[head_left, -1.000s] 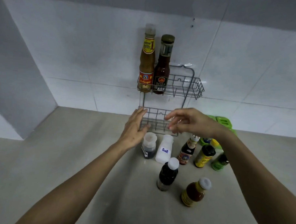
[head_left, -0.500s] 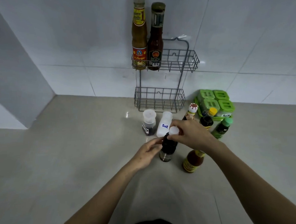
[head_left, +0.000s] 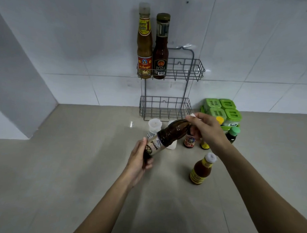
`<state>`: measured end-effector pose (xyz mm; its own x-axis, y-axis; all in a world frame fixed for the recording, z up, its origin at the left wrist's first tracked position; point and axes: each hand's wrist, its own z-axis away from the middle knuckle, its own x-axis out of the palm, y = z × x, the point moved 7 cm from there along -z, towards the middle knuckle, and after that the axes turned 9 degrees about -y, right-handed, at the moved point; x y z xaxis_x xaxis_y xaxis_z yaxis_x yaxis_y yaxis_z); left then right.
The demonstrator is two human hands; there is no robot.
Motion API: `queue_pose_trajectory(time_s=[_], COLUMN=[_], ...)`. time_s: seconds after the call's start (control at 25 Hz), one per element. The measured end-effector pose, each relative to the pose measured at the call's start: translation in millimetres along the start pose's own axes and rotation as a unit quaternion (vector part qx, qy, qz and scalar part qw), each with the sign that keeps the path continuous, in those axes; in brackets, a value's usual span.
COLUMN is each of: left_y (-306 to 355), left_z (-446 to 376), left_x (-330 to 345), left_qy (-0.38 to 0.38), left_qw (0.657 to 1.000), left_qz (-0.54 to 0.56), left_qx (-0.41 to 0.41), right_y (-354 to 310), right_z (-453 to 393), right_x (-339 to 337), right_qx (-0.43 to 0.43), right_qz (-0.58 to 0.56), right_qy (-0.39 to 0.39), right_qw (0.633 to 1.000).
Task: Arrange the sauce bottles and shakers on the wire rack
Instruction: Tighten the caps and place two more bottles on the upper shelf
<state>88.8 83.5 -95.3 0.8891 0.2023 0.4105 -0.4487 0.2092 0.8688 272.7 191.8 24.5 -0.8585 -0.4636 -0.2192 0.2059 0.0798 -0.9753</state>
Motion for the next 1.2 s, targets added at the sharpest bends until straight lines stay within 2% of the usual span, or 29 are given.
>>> queue_pose_trajectory(time_s=[0.16, 0.32, 0.56, 0.68, 0.84, 0.96, 1.08, 1.2], left_y=[29, 50, 56, 62, 72, 73, 73, 73], left_z=[-1, 1, 1, 3, 11, 12, 8, 5], left_x=[-7, -19, -27, -26, -17, -16, -19, -28], left_qy=[0.025, 0.065, 0.099, 0.097, 0.099, 0.102, 0.107, 0.119], left_qw=[0.999, 0.997, 0.992, 0.988, 0.977, 0.974, 0.977, 0.982], left_qz=[0.026, 0.010, -0.001, -0.039, -0.097, -0.121, -0.113, -0.079], left_qx=[0.035, 0.045, 0.078, 0.113, 0.164, 0.162, 0.142, 0.126], right_y=[-12, -19, -26, -26, -16, -5, -8, -13], right_z=[1, 1, 0, 1, -2, -5, -3, -3], right_x=[12, 22, 21, 17, 7, 10, 13, 18], right_qx=[-0.083, -0.111, -0.137, -0.118, -0.048, 0.008, -0.039, -0.088], right_qz=[-0.038, -0.020, 0.083, 0.155, 0.156, 0.151, 0.036, -0.020], right_qy=[-0.073, -0.113, -0.033, 0.018, 0.097, 0.078, 0.028, -0.078], right_qw=[0.993, 0.987, 0.987, 0.981, 0.982, 0.985, 0.998, 0.993])
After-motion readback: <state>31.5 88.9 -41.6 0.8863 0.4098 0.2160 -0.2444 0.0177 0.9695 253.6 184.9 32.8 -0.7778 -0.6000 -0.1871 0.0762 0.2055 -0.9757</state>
